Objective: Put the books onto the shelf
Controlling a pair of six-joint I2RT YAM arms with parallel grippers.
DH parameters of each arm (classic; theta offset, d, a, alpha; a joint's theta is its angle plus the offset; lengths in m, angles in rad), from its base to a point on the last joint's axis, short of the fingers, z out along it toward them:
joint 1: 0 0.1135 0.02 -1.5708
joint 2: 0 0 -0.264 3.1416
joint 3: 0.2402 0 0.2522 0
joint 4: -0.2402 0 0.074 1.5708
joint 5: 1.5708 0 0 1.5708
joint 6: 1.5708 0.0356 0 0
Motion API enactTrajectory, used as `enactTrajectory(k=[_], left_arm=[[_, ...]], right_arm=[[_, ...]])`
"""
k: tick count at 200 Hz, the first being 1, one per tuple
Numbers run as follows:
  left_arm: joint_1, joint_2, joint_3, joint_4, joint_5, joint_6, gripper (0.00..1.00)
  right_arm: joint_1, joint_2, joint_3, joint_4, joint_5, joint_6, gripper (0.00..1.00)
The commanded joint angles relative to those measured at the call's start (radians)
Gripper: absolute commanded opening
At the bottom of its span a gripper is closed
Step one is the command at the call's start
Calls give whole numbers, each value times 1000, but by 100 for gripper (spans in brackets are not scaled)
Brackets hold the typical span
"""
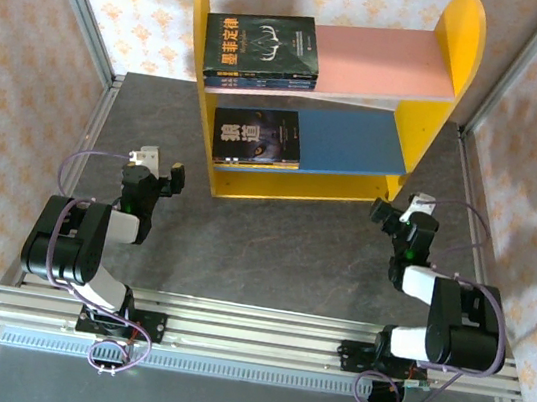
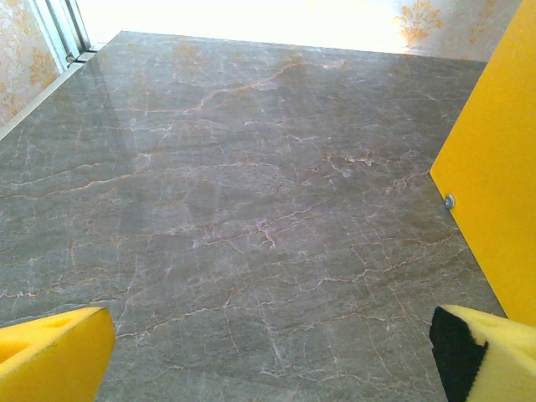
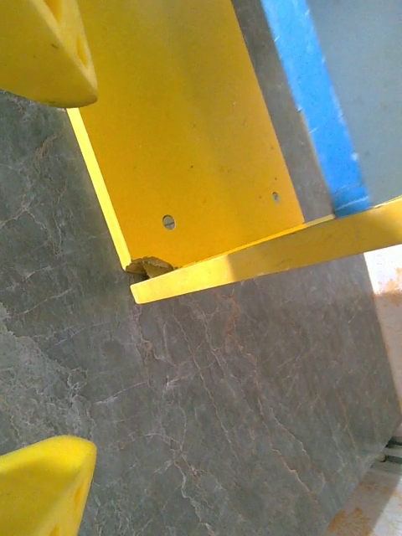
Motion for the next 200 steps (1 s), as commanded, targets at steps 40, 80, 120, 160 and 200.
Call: enactTrajectory(k=[40,80,120,160,200], left_arm=[[-6,-3,19,-12,1,19,99],[-6,-3,20,-13,1,20,99],[-6,-3,19,-12,1,19,99],[-6,-3,20,-12,2,19,99],[-5,-3,20,-12,1,20,99]], right_arm=[[8,148,87,46,-23,-42,99],[24,144,96,23,11,-49,99],[24,142,97,18,13,-51,99],[25,144,98,17,12,-50,99],[25,144,98,17,13,-50,99]])
